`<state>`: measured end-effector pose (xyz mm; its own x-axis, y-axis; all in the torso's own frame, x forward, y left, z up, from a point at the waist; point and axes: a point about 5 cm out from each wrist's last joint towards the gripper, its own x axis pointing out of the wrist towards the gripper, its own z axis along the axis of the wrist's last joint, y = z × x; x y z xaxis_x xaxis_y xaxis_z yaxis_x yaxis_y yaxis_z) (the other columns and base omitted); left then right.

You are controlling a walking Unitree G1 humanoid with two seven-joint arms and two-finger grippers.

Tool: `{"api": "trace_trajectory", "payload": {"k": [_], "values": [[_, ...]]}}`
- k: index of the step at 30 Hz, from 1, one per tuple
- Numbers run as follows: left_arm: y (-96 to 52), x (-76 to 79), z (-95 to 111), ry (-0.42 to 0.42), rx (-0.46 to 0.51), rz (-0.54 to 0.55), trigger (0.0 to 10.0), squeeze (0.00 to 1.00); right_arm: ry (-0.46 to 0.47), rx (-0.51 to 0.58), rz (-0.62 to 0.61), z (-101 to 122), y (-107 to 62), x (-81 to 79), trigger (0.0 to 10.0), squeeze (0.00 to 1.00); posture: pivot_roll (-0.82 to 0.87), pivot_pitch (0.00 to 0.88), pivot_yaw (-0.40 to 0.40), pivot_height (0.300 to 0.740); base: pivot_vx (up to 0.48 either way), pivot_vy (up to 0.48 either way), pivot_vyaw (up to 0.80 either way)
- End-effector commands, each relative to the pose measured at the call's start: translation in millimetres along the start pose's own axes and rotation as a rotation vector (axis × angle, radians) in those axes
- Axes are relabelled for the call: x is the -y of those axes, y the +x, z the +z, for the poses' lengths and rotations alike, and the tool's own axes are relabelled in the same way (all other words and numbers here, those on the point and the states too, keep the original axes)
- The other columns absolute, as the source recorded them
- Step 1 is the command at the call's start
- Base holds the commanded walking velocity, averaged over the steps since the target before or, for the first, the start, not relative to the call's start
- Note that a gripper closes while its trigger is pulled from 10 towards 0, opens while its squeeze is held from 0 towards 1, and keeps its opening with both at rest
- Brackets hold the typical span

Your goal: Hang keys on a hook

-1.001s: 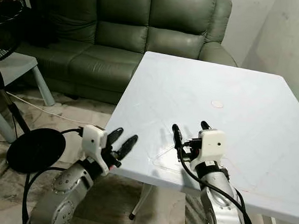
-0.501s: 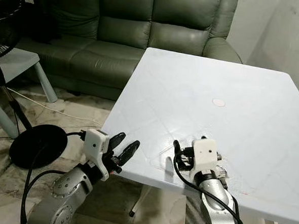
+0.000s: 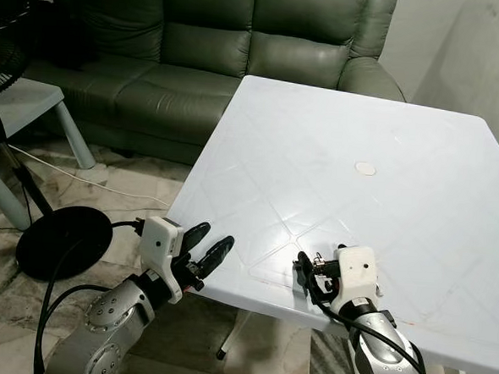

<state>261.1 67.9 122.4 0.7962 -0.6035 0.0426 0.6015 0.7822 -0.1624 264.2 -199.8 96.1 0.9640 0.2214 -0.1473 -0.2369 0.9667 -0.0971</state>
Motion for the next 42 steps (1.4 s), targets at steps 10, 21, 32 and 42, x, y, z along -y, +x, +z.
{"api": "trace_trajectory", "payload": {"k": [10, 21, 32, 42], "values": [[-0.7, 3.2, 1.9, 0.011, -0.002, -0.012, 10.0, 0.0, 0.006, -0.005, -0.011, -3.9, -2.1, 2.1, 0.0, 0.0, 0.06, 0.107, -0.03, 0.74, 0.0, 0.0, 0.0], [-1.4, 3.4, 1.6, 0.012, -0.003, -0.01, 10.0, 0.0, 0.007, -0.025, -0.033, -6.5, -3.1, 4.2, 0.2, 0.0, 0.07, 0.107, -0.029, 0.74, 0.0, 0.0, 0.0], [-1.7, 4.2, 1.7, 0.007, -0.001, -0.009, 10.0, 0.0, 0.004, -0.022, -0.035, -7.0, -2.9, 4.5, 0.7, 0.0, 0.07, 0.111, -0.029, 0.74, 0.0, 0.0, 0.0], [-1.6, 4.1, 2.6, 0.005, 0.0, -0.009, 10.0, 0.0, 0.003, -0.033, -0.045, -7.9, -3.7, 6.8, 9.5, 0.0, 0.06, 0.115, -0.028, 0.74, 0.0, 0.0, 0.0]]}}
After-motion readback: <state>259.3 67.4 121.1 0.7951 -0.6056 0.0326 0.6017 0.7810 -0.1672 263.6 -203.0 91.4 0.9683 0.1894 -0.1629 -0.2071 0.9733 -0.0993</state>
